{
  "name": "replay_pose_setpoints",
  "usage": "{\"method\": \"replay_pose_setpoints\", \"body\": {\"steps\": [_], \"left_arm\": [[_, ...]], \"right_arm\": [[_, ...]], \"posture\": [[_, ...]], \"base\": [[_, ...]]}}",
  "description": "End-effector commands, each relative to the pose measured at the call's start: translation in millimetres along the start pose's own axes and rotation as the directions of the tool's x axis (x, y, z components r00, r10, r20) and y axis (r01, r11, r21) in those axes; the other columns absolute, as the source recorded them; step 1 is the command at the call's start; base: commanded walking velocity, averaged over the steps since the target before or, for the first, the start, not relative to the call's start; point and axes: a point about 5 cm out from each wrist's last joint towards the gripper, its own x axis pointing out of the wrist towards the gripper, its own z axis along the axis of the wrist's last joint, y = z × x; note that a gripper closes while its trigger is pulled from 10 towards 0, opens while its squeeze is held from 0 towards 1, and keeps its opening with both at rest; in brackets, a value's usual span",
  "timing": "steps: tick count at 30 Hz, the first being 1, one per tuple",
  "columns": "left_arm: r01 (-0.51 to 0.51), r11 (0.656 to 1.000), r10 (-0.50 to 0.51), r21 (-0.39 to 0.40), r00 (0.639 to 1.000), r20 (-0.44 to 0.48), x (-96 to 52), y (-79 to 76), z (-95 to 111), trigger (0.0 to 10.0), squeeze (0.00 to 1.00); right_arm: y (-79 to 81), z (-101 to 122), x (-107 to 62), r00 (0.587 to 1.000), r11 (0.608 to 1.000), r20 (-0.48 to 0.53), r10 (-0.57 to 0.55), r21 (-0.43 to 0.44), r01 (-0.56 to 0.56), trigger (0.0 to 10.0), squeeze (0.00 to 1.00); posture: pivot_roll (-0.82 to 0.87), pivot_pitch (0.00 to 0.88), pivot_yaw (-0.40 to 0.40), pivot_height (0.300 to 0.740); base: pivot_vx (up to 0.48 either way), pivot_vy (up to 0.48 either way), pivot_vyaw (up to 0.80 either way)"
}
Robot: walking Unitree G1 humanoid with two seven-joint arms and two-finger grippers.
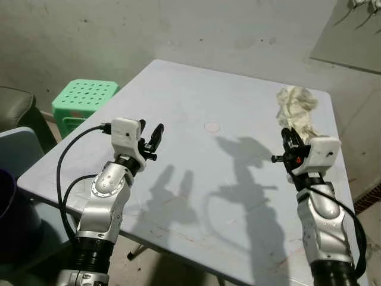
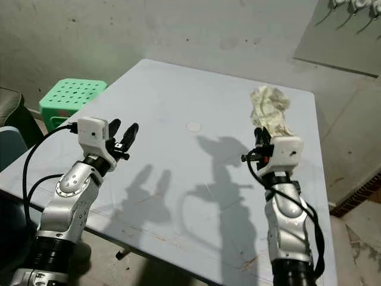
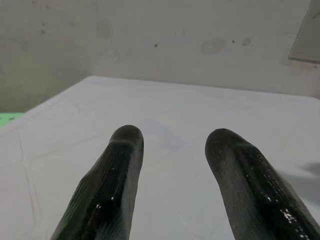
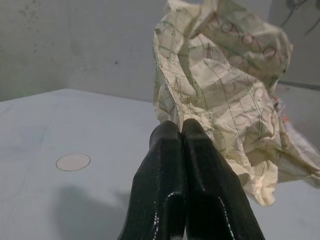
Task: Picking trash to rubbish bin
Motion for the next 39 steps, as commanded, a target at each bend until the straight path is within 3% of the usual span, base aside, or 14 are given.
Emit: {"method": "replay_pose_setpoints", "body": {"steps": [1, 12, 17, 24, 39], "left_arm": [[-0.029, 1.000, 0.029, -0.008, 1.000, 0.003, -3.5, 4.3, -2, 10.0, 0.00], [-0.128, 0.991, 0.128, -0.028, 0.992, -0.001, -22.5, 25.0, -13, 10.0, 0.00], [-0.140, 0.989, 0.140, -0.045, 0.990, -0.016, -29.2, 21.8, -20, 10.0, 0.00], [-0.121, 0.992, 0.121, -0.028, 0.993, 0.008, -18.4, 20.3, -12, 10.0, 0.00], [-0.124, 0.992, 0.124, -0.008, 0.992, 0.005, -7.2, 30.2, -6, 10.0, 0.00]], "right_arm": [[2.3, 5, -2.5, 1.000, 1.000, 0.013, -0.014, -0.007, 0.014, 10.0, 0.00], [-6.5, 3, -22.0, 0.990, 0.989, -0.017, -0.142, -0.033, 0.141, 10.0, 0.00], [-2.2, -4, -27.0, 0.984, 0.986, -0.049, -0.168, -0.023, 0.167, 10.0, 0.00], [8.8, -7, -27.3, 0.989, 0.992, -0.081, -0.121, -0.046, 0.118, 10.0, 0.00], [4.0, -5, -23.7, 0.990, 0.993, -0.091, -0.104, -0.063, 0.099, 10.0, 0.00]], "posture": [[-0.04, 0.000, -0.029, 0.740], [-0.05, 0.000, -0.020, 0.740], [-0.05, 0.000, -0.016, 0.740], [-0.05, 0.000, -0.019, 0.740], [-0.06, 0.000, -0.029, 0.740]], "base": [[0.000, 0.000, 0.00], [0.000, 0.000, 0.00], [0.000, 0.000, 0.00], [0.000, 0.000, 0.06], [0.000, 0.000, 0.80]]}}
